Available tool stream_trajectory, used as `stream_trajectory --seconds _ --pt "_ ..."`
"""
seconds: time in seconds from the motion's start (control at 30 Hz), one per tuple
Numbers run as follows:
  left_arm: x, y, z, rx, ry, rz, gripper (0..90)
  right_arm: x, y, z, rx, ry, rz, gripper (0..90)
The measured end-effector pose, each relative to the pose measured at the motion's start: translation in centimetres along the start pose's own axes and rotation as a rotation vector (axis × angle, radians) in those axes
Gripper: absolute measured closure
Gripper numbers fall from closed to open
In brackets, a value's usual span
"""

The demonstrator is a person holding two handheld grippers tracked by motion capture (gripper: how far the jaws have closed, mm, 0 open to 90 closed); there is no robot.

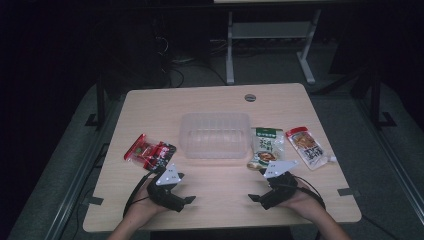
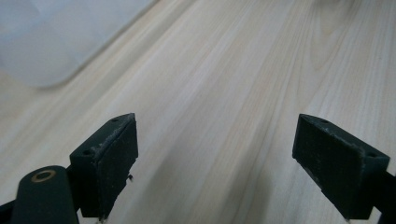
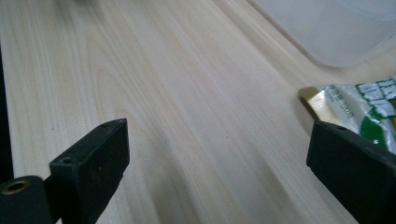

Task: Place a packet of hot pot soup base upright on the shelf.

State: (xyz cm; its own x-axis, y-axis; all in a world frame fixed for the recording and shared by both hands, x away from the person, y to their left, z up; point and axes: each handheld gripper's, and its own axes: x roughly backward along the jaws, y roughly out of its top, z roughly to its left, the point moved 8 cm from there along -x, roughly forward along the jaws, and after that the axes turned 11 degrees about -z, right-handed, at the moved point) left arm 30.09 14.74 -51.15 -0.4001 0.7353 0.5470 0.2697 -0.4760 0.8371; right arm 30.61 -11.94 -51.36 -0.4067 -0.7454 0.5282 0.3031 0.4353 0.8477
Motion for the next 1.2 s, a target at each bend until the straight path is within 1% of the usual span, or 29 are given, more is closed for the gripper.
stream_trajectory --seconds 0.07,0.17,0.2,0.23,0.3,0.33,0.37,0.43,0.5,0.53,0.57,0.6,0.63,0.67,0.77,0.8,0.83,0.87,0.9,0.93,0.97,1.0,1.07,1.1,1.13,1.17,1.2 --pt "0.1 0.0 0.2 0.029 0.002 -0.001 13.6 -0.1 0.0 0.0 0.000 0.002 0.006 5.4" --pt "0.4 0.2 0.4 0.027 0.012 -0.006 14.2 0.0 0.2 -0.1 0.000 -0.001 -0.008 5.4" --pt "0.5 0.2 0.5 0.022 0.015 -0.007 15.6 0.1 0.3 -0.1 -0.007 -0.001 -0.012 5.4" --pt "0.7 0.3 0.6 0.028 0.017 -0.004 17.1 0.1 0.3 -0.1 -0.006 -0.002 -0.015 5.3" --pt "1.1 0.4 1.0 0.052 0.026 0.006 23.3 0.2 0.4 -0.1 -0.001 -0.003 -0.020 5.1" --pt "1.5 0.6 1.4 0.054 0.028 0.010 25.7 0.1 0.4 0.0 -0.005 -0.002 -0.021 5.2" --pt "1.6 0.7 1.5 0.069 0.034 -0.005 29.4 0.1 0.4 0.1 -0.012 -0.002 -0.018 5.5" --pt "2.2 0.8 2.0 0.083 0.040 -0.003 35.8 0.1 0.6 0.1 -0.007 -0.005 -0.025 5.6" --pt "2.7 0.7 2.6 0.098 0.048 0.011 41.4 -0.1 0.7 0.2 0.000 0.002 -0.032 5.8" --pt "2.7 0.7 2.6 0.098 0.048 0.011 44.4 -0.1 0.7 0.2 0.000 0.002 -0.032 5.8" --pt "3.1 0.7 3.1 0.134 0.043 0.013 48.0 -0.1 0.6 0.2 0.001 0.005 -0.029 5.7" --pt "3.3 0.7 3.2 0.145 0.043 0.012 50.8 -0.2 0.6 0.2 -0.003 0.008 -0.027 5.8" --pt "3.5 0.7 3.4 0.168 0.046 0.007 53.4 -0.2 0.6 0.2 -0.004 0.007 -0.027 5.8" --pt "3.7 0.7 3.6 0.171 0.047 0.004 56.4 -0.2 0.6 0.1 -0.007 0.007 -0.024 5.8" --pt "4.3 0.8 4.3 0.210 0.056 0.004 65.6 -0.2 0.6 0.1 -0.011 0.009 -0.026 5.8" --pt "4.3 0.8 4.3 0.210 0.056 0.004 69.3 -0.2 0.6 0.2 -0.010 0.009 -0.026 5.8" --pt "4.6 1.0 4.6 0.226 0.060 -0.004 71.9 -0.2 0.6 0.2 -0.005 0.010 -0.027 5.8" --pt "4.8 1.0 4.8 0.230 0.064 0.000 75.1 -0.3 0.6 0.3 -0.005 0.013 -0.026 5.8" --pt "5.0 1.1 5.0 0.229 0.065 0.001 78.1 -0.3 0.6 0.3 -0.006 0.014 -0.026 5.8" --pt "5.1 1.2 5.2 0.236 0.074 -0.002 80.7 -0.3 0.6 0.4 -0.005 0.015 -0.026 5.8" --pt "5.1 1.2 5.2 0.236 0.074 -0.002 83.9 -0.3 0.6 0.4 -0.005 0.015 -0.026 5.8" --pt "5.4 1.3 5.7 0.248 0.083 -0.003 86.6 -0.3 0.5 0.5 -0.005 0.016 -0.025 5.9" --pt "5.6 1.3 6.4 0.252 0.097 0.002 89.2 -0.3 0.5 0.6 -0.011 0.018 -0.024 6.0" --pt "5.7 1.3 6.6 0.255 0.101 0.000 89.3 -0.3 0.6 0.5 -0.001 0.017 -0.027 6.0" --pt "5.7 1.3 6.6 0.255 0.101 0.000 89.4 -0.3 0.6 0.6 -0.007 0.016 -0.028 6.0" --pt "6.0 1.3 7.1 0.261 0.112 0.004 89.4 -0.3 0.6 0.5 -0.004 0.017 -0.033 6.0" --pt "6.0 1.3 7.1 0.261 0.112 0.004 89.5 -0.2 0.7 0.5 -0.007 0.017 -0.036 6.1"
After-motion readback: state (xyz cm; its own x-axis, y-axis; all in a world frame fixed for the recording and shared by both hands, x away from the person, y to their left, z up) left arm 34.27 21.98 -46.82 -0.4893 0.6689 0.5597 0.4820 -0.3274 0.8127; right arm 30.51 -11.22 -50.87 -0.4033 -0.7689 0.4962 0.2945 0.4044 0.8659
